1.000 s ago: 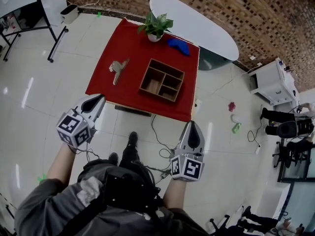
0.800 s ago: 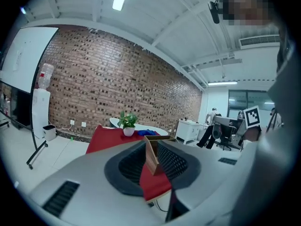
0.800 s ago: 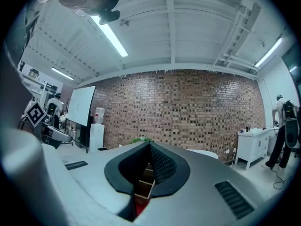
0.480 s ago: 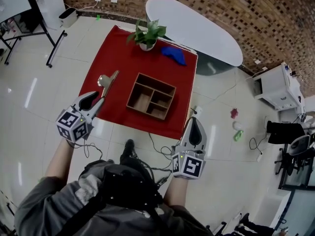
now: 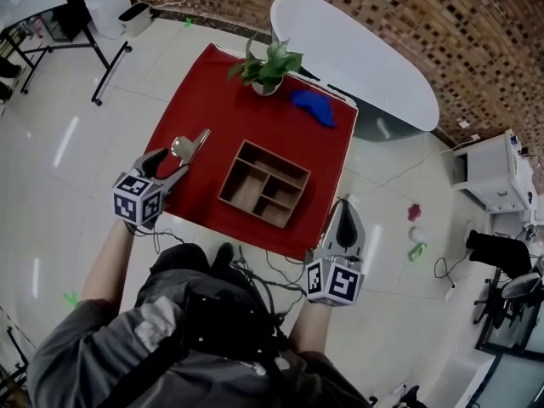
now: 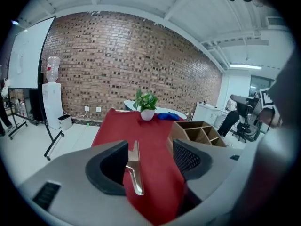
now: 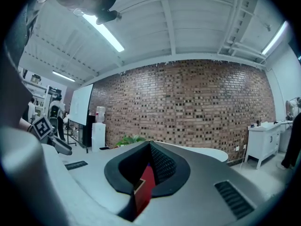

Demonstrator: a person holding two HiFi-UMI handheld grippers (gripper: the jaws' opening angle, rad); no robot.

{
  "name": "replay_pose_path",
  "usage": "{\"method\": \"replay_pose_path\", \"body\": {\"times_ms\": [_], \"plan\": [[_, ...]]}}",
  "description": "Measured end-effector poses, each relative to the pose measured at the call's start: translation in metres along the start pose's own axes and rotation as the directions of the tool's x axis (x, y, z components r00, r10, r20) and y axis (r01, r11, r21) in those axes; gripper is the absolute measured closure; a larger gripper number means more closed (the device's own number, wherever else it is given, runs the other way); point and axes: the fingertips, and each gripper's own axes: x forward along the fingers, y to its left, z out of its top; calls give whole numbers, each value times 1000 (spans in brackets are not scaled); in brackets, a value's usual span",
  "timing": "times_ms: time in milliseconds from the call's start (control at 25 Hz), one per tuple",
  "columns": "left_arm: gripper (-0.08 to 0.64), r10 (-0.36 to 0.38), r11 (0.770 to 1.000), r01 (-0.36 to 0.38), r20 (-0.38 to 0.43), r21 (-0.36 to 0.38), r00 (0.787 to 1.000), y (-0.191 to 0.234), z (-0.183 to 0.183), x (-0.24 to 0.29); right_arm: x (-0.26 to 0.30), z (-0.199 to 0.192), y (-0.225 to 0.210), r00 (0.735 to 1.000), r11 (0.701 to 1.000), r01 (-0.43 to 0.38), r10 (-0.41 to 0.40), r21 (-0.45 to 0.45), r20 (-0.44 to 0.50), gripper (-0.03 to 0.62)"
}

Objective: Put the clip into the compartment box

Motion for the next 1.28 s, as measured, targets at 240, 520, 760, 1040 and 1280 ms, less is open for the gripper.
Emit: {"method": "replay_pose_path", "body": {"times_ms": [240,520,760,1040,1280], "plan": [[229,44,999,-46,-126,-8,991,47,-17,37,21,0,-4,999,999,43,-43,-10,-19,574],[229,-24,998,10,-243,-59,970,79,-36,77,28,-4,1,991,993,117,-118,-22,-60,574],[231,-121,992,97,-355,-85,927,81,-51,102,41,-10,12,988,991,134,-136,-21,-71,574],[371,-157,988,141,-385,-68,910,79,-50,107,44,-11,20,987,989,146,-147,-24,-70,574],[480,-241,967,190,-367,-169,898,74,-43,104,41,-11,22,985,988,153,-155,-27,-75,574]]}}
